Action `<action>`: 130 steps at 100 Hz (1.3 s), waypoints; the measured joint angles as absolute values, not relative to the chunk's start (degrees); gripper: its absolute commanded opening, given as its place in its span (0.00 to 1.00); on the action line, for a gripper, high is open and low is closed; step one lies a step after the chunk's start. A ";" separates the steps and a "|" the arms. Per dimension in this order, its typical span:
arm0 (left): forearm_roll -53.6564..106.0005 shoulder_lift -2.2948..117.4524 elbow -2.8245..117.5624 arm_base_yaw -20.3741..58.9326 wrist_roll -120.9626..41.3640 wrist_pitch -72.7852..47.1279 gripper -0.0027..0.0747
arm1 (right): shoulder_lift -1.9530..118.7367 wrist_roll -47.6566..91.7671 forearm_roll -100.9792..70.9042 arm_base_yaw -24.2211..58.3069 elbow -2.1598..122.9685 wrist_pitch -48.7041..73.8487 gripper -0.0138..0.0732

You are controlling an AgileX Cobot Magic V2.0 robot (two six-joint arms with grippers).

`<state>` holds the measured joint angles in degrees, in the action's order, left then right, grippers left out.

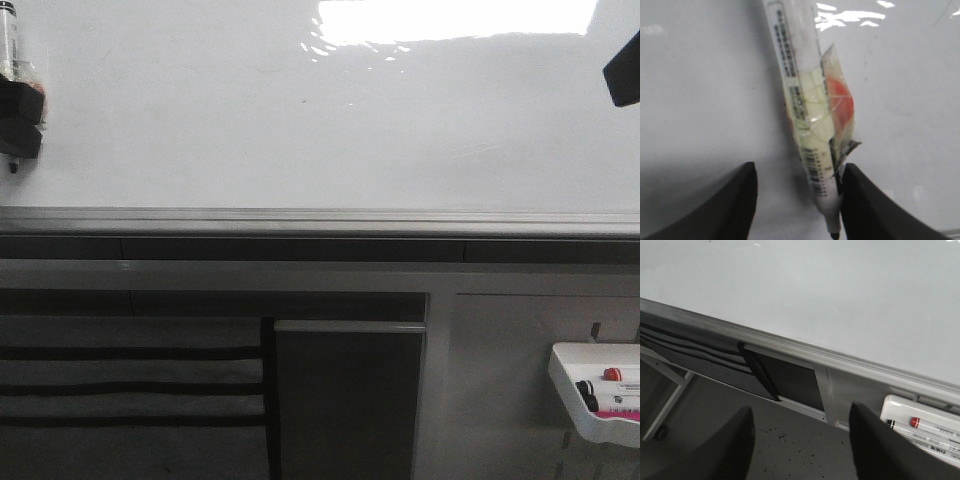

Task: Write number 3 on whiteboard

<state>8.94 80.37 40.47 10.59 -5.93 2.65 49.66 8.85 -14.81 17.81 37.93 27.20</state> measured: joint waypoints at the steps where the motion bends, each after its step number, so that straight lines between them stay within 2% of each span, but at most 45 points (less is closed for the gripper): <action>1: 8.94 80.37 40.47 10.59 -5.93 2.65 0.34 | 49.66 8.85 -14.81 17.81 37.93 27.20 0.59; 22: 8.94 80.46 40.47 10.59 -5.93 2.80 0.15 | 49.66 8.85 -14.81 17.81 37.93 27.20 0.59; 46: 8.23 80.46 40.57 10.69 -5.93 2.39 0.04 | 49.66 8.85 -15.34 17.81 38.77 27.84 0.59; 58: 5.42 80.00 42.29 11.08 -5.93 -3.61 0.02 | 49.66 8.85 -15.68 17.81 41.60 31.38 0.59; 70: 2.48 78.89 45.62 13.26 -7.28 -15.69 0.02 | 50.09 8.99 -15.90 17.81 44.92 35.83 0.59; 88: 2.20 76.91 52.25 19.79 -17.77 -34.14 0.02 | 54.12 13.22 -18.07 17.81 50.42 45.32 0.59; 110: 15.27 76.04 59.31 27.01 -41.82 -51.40 0.02 | 62.25 32.20 -33.14 17.81 56.08 56.53 0.59; 130: 26.12 76.04 62.41 32.01 -56.66 -58.28 0.02 | 68.26 50.61 -40.08 20.84 59.25 59.05 0.59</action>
